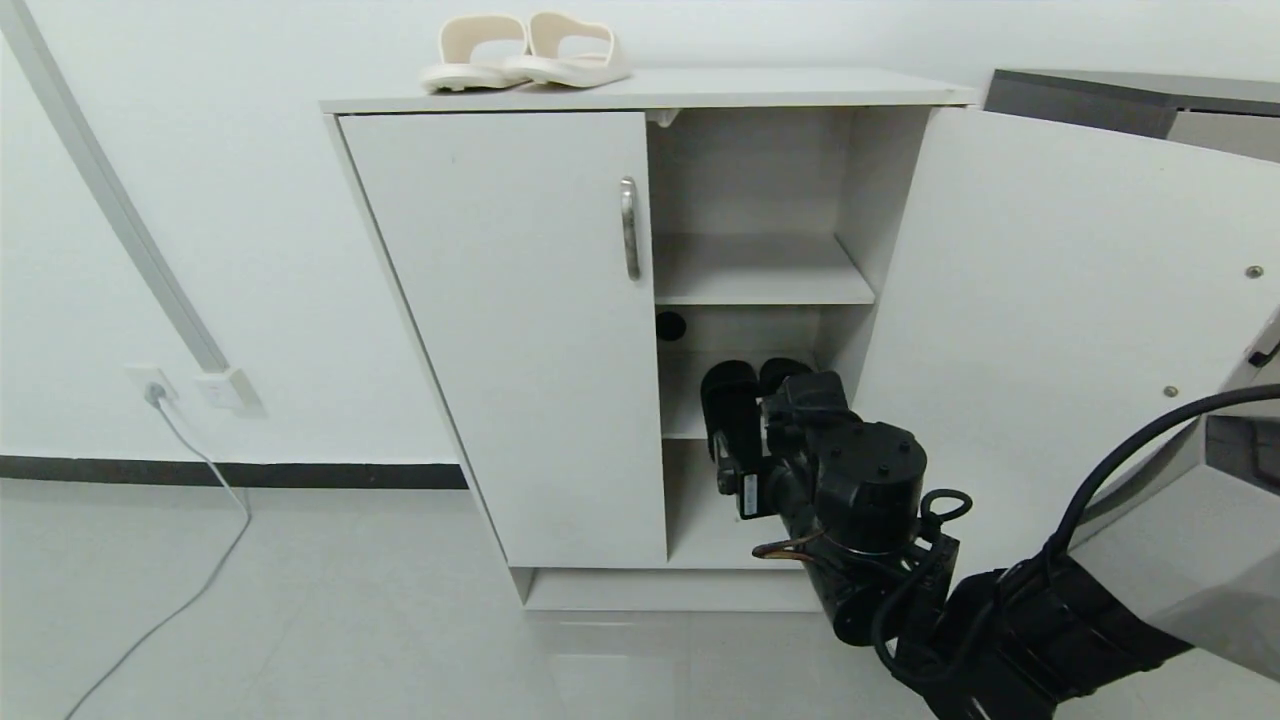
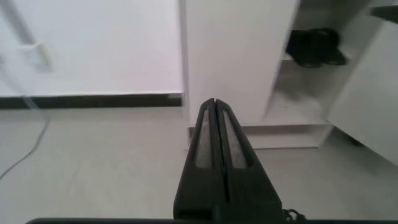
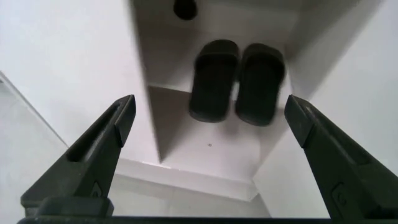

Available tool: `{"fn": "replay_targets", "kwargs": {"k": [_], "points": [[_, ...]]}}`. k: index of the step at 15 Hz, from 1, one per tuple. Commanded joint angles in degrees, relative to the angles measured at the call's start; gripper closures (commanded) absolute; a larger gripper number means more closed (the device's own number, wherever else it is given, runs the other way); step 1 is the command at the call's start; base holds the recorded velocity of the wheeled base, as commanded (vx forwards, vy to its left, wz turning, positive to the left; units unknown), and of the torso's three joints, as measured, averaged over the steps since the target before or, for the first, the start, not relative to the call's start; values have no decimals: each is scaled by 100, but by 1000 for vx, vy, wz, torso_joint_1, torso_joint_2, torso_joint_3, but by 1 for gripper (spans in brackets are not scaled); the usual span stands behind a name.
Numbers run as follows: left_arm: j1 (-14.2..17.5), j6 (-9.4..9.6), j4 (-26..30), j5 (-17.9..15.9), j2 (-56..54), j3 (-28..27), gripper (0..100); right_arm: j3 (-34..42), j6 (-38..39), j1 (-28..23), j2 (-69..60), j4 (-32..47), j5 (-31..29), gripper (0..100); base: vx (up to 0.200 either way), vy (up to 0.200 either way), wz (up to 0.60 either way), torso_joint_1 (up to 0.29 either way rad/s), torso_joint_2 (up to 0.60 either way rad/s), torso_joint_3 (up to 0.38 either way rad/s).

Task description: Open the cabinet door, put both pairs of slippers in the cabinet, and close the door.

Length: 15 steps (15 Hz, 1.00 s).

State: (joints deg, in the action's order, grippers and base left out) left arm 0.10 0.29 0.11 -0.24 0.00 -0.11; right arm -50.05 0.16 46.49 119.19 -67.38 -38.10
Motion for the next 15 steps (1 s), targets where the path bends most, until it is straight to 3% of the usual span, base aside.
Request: {"fn": "replay_targets", "kwargs": {"k": [1,11,15], "points": [[-1,-3,-2,-2,0,2,100,13,-7,-26,17,14,-5,0,0,200,0,-12,-7,2],[-1,-3,7,-2,0,2,100,48,-25,-106,26,5,-5,0,0,200,0,2,3,0],[-1,-12,-2,16,0,2,100,101,-42,-167,43,32,4,0,0,0,0,0,0,0]]}}
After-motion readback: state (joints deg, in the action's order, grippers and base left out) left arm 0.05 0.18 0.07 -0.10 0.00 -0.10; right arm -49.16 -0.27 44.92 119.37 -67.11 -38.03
